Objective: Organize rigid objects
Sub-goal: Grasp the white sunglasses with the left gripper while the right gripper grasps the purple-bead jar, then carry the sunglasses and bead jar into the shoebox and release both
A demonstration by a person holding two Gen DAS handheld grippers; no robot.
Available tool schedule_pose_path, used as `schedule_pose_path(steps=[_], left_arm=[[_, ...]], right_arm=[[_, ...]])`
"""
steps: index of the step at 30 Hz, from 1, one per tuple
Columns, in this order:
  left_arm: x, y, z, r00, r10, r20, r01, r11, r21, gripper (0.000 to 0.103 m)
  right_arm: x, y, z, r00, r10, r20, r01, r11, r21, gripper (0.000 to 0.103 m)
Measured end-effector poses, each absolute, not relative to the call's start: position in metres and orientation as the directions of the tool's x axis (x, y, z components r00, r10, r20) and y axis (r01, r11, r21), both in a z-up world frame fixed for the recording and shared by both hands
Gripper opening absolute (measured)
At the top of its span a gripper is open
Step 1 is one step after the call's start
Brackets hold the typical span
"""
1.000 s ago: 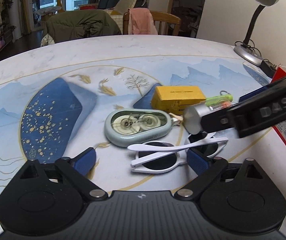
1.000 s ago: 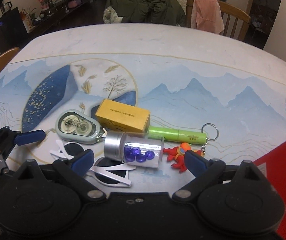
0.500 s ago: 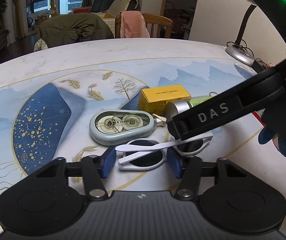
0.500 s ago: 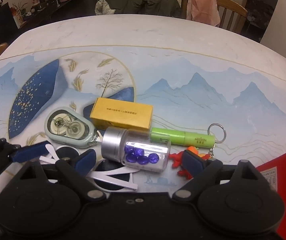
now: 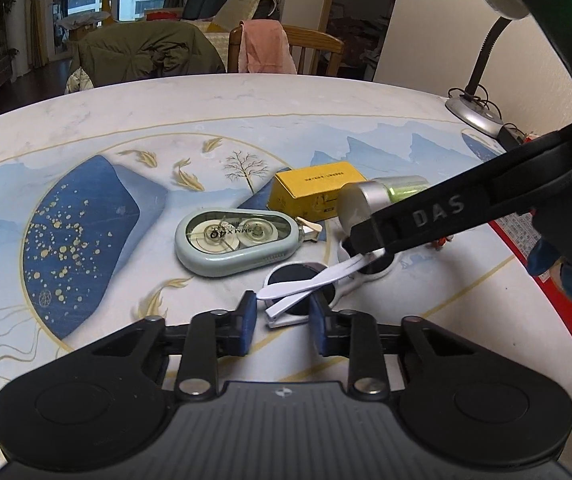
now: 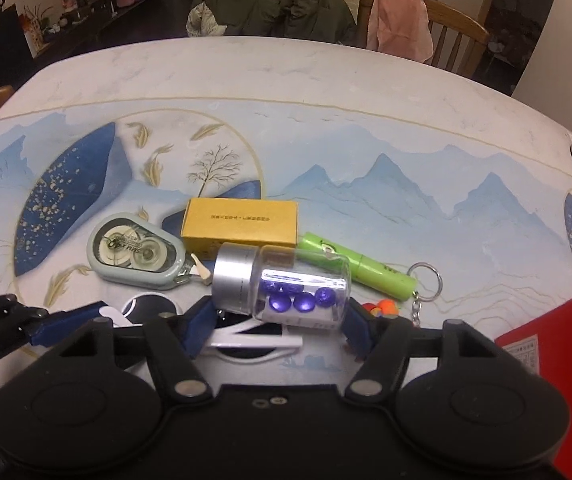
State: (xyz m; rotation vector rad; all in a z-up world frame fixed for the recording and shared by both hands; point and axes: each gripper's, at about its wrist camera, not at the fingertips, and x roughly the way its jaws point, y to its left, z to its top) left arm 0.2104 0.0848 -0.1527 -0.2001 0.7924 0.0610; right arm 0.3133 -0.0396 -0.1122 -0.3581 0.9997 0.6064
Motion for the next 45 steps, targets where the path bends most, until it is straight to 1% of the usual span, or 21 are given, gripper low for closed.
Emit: schedule_pose_path(steps=[10,15,21,23,28,37,42,45], left_arm=[[0.198,0.077,-0.143,0.717,-0.037,-0.696,-0.105,0.981,-0.161,0.013],[0.187,0.066,-0.132,0.73,-0.055,-0.682,-0.072,0.985,-0.156,0.01],[0.176,0.058,-0.112,0.755,-0.069,-0.653,-0.058,0.984,-0.171,0.009],[0.172,0.053,-0.104,0.763,-0.076,-0.641,-0.051,0.983,-0.177,0.005],[0.163,0.038,-0.088,0.777,-0.089,-0.623,-0.022,0.986,-0.167,0.005],[0.145,0.023,-0.102,0.725,-0.107,-0.68,-0.039,0.98,-0.195,0.005],[0.139,0.022,-0.085,0.757,-0.092,-0.647,-0.058,0.977,-0.207,0.005],[0.146,0.02,-0.069,0.781,-0.078,-0.62,-0.045,0.983,-0.181,0.005]], right_arm=[[0.297,-0.073,-0.084,0.406,0.356,-0.841,-0.595,0.802,0.053,0.067],[0.281,-0.096,-0.071,0.395,0.387,-0.833,-0.592,0.801,0.091,0.067],[0.259,-0.125,-0.052,0.401,0.417,-0.816,-0.586,0.801,0.121,0.067],[0.252,-0.135,-0.046,0.409,0.422,-0.809,-0.583,0.803,0.124,0.067],[0.238,-0.156,-0.034,0.421,0.445,-0.791,-0.581,0.801,0.142,0.067],[0.22,-0.191,-0.03,0.415,0.471,-0.778,-0.579,0.796,0.174,0.067],[0.218,-0.206,-0.024,0.433,0.48,-0.763,-0.572,0.8,0.179,0.067],[0.219,-0.214,-0.02,0.446,0.484,-0.753,-0.568,0.803,0.18,0.067]])
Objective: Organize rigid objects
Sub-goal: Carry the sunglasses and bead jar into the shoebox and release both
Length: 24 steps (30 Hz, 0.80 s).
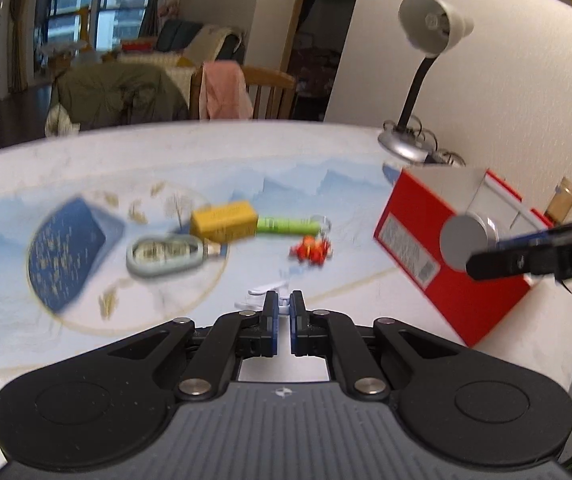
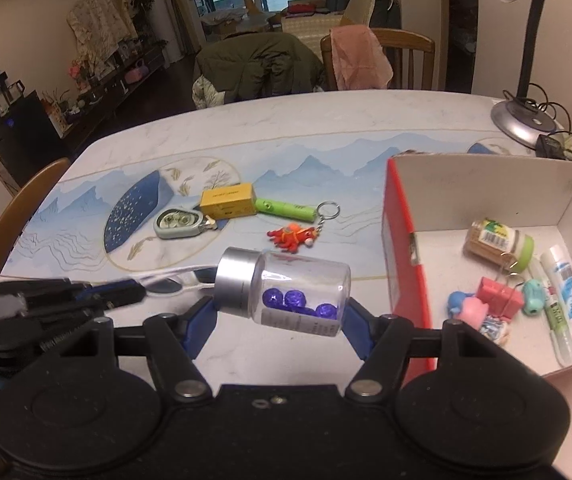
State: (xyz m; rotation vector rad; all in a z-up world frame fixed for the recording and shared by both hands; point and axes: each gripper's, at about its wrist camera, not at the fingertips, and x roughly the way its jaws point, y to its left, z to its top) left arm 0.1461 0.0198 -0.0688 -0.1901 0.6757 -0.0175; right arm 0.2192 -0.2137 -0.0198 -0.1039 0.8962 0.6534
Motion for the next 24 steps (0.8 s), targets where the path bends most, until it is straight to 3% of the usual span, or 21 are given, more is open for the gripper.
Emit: schedule_pose_path(steps=[12,24], left_arm=[[0.192,0.006,-0.038,0.808,-0.051,-0.586,-0.027,0.992,-0.122,0.005],[0.211,-0.04,0.01,0.833,-0.122,-0.54,0.042,0.987,-0.158,0.005]], right_arm=[[0.242,-0.26,-0.009,0.506,0.481,-0.716,-0.522,0.831,0.189,0.067],[0.275,-0.32,-0.017,0.545,0.434,-0.717,-0.457,0.871,0.18,0.067]])
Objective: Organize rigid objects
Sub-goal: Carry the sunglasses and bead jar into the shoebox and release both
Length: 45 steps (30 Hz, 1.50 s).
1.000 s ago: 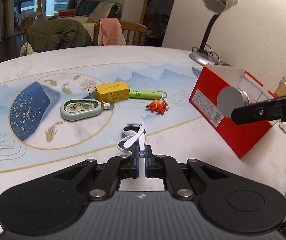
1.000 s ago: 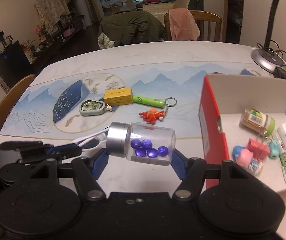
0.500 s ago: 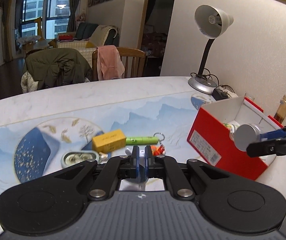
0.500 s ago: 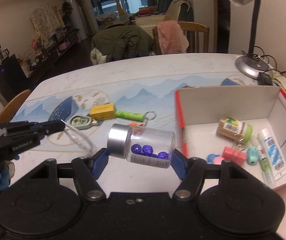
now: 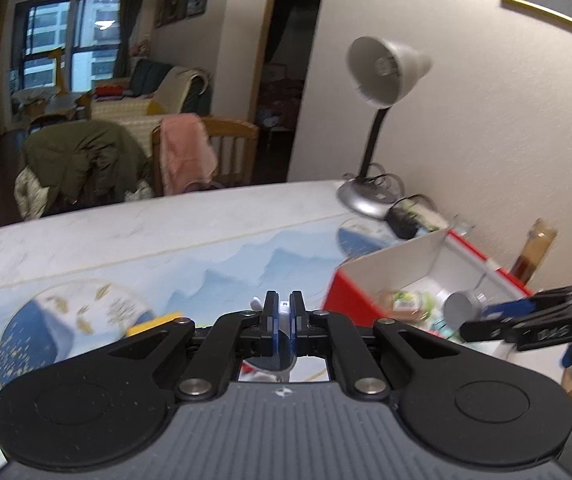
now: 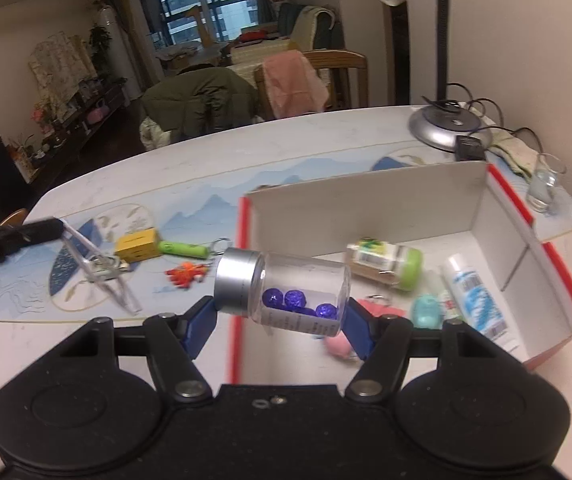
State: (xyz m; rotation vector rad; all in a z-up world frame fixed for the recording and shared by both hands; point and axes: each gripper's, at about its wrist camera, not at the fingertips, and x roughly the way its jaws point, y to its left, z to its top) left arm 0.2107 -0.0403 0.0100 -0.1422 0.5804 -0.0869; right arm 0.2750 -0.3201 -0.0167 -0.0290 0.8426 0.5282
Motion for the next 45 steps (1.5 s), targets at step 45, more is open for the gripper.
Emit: schedule_pose_path(steps=[45], left_arm=[[0.344,-0.22,-0.035,0.706,-0.18,-0.685,0.203,0.978,-0.048,0.005]], right_arm=[[0.353,-0.397,-0.076,0.469,0.306,-0.829,-0.55,0.835,-0.003,0.067]])
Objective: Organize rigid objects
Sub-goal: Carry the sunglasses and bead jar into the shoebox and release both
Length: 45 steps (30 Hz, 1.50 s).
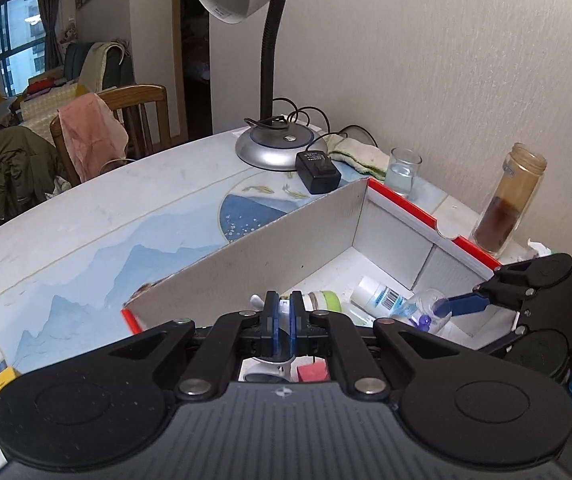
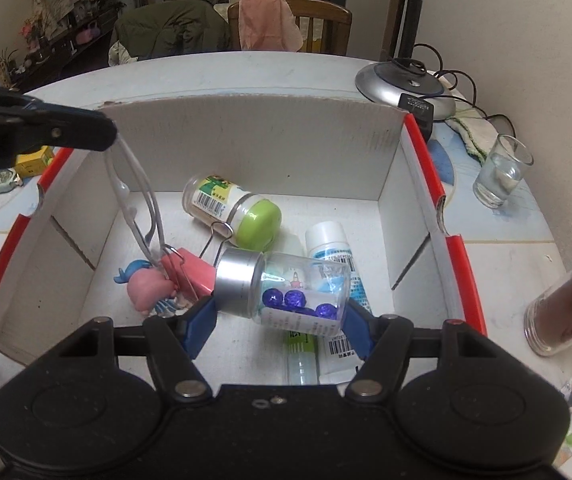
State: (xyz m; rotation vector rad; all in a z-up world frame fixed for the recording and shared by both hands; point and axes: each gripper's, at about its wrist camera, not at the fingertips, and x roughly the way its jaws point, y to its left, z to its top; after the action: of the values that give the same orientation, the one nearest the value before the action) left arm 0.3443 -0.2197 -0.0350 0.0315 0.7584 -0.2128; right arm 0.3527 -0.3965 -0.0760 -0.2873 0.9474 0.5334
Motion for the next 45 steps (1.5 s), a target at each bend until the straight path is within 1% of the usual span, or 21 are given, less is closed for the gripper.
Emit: schedule_pose_path(steps=[16,17,20,23,33,45], left_arm=[[0.399,-0.248,-0.051,0.693,-0.155,-0.704,0.215,0.977,-0.003,0.005],[0.402,-0.249,-0.053,0.69,-0.151,-0.708,0.211,0.977,-0.003,0.005],[0.41,-0.25,-0.059,0.675,-0.143,-0.724,0.202,0.979,-0.005,0.005],[0.412,-0.248,-0.064,0.663,-0.149,-0.734,0.196,0.98,-0.021,0.005],[0.393,-0.238,-0.066,0.627,-0.168,-0.761,0.164,0.983,-0.081,0.005],[0.346,-0.231,-0.045,0.656,-0.173,-0.735,0.155,0.983,-0.093,0.006]], right_arm=[[0.355,-0.4,-0.083,0.451,0.311,-0.837,-0.539,0.842,0.022,0.067],[0.355,-0.401,-0.082,0.453,0.313,-0.835,-0.538,0.843,0.025,0.068],[0.354,-0.404,-0.078,0.457,0.324,-0.828,-0.535,0.844,0.035,0.074],[0.353,-0.406,-0.076,0.45,0.333,-0.829,-0.534,0.844,0.049,0.075],[0.349,-0.413,-0.066,0.46,0.366,-0.809,-0.52,0.85,0.089,0.076],[0.339,-0.418,-0.04,0.505,0.407,-0.761,-0.516,0.849,0.112,0.077]])
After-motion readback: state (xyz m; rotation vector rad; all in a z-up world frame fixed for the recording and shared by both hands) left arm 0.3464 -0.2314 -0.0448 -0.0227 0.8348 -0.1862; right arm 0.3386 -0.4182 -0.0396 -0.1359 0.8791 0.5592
